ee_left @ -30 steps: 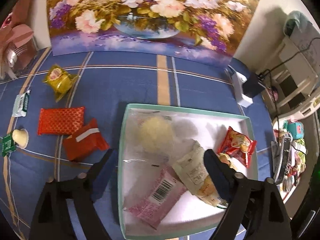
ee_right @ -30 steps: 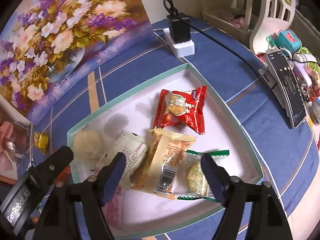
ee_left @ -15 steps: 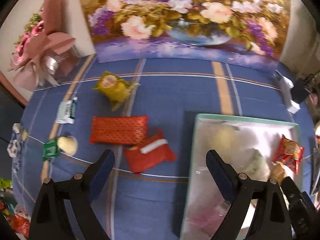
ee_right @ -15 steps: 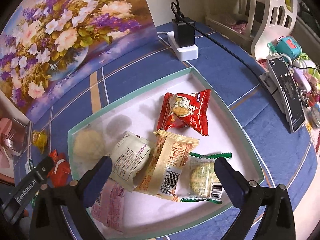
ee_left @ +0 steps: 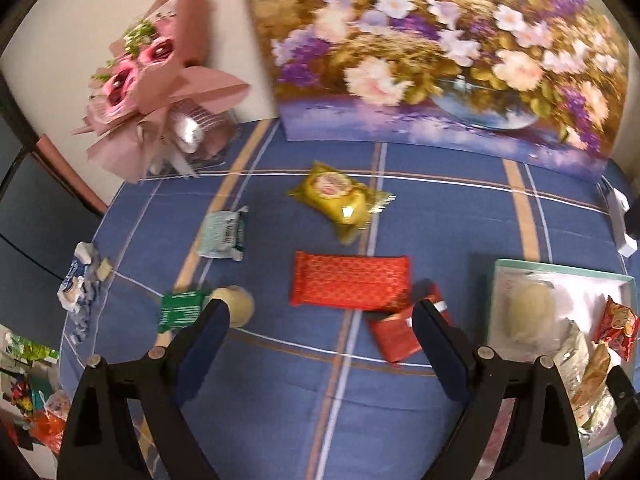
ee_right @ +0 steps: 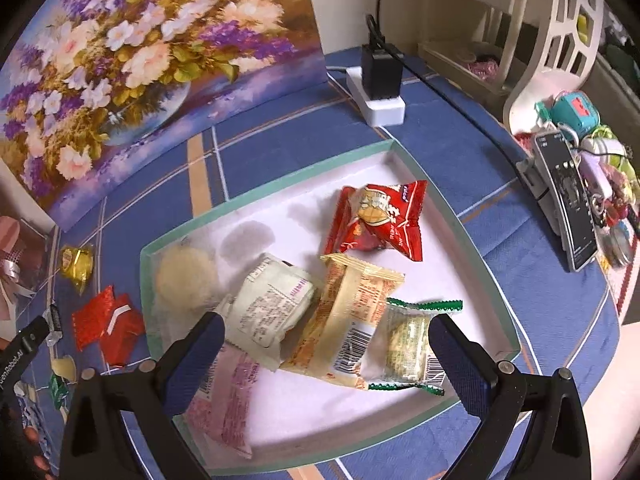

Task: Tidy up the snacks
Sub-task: 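Withdraw both open grippers from the tray back to the snack pile, then grasp the green bag with the left gripper while the right grasps the round cream cake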

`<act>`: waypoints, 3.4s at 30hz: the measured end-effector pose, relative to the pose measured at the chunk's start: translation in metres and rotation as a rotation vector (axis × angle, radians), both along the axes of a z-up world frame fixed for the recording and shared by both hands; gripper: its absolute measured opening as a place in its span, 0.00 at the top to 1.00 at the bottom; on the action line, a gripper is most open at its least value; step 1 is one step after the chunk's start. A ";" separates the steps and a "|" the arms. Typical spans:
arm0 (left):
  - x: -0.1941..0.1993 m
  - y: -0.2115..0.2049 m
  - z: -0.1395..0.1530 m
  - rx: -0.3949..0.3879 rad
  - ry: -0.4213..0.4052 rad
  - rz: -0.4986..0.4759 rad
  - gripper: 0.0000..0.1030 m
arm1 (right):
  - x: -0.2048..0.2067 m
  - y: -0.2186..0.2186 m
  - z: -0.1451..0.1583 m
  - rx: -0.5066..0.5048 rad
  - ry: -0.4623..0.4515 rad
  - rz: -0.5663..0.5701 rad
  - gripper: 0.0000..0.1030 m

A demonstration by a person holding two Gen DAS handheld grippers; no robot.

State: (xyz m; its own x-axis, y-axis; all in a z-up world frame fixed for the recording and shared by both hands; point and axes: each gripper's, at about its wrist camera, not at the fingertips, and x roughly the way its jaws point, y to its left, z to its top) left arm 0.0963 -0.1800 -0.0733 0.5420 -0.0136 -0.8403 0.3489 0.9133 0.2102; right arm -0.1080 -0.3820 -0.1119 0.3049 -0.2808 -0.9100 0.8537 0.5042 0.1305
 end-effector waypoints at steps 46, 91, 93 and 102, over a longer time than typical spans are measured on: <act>0.110 0.214 -0.045 -0.209 0.210 0.366 0.10 | 0.162 0.178 -0.025 0.066 -0.074 0.469 0.00; 0.165 0.207 -0.117 -0.227 0.348 0.304 0.30 | 0.281 0.296 -0.075 -0.133 -0.034 0.865 0.12; 0.165 0.212 -0.119 -0.224 0.345 0.306 0.30 | 0.283 0.300 -0.075 -0.158 -0.037 0.879 0.12; 0.161 0.212 -0.120 -0.197 0.326 0.297 0.30 | 0.282 0.310 -0.073 -0.208 -0.103 0.901 0.29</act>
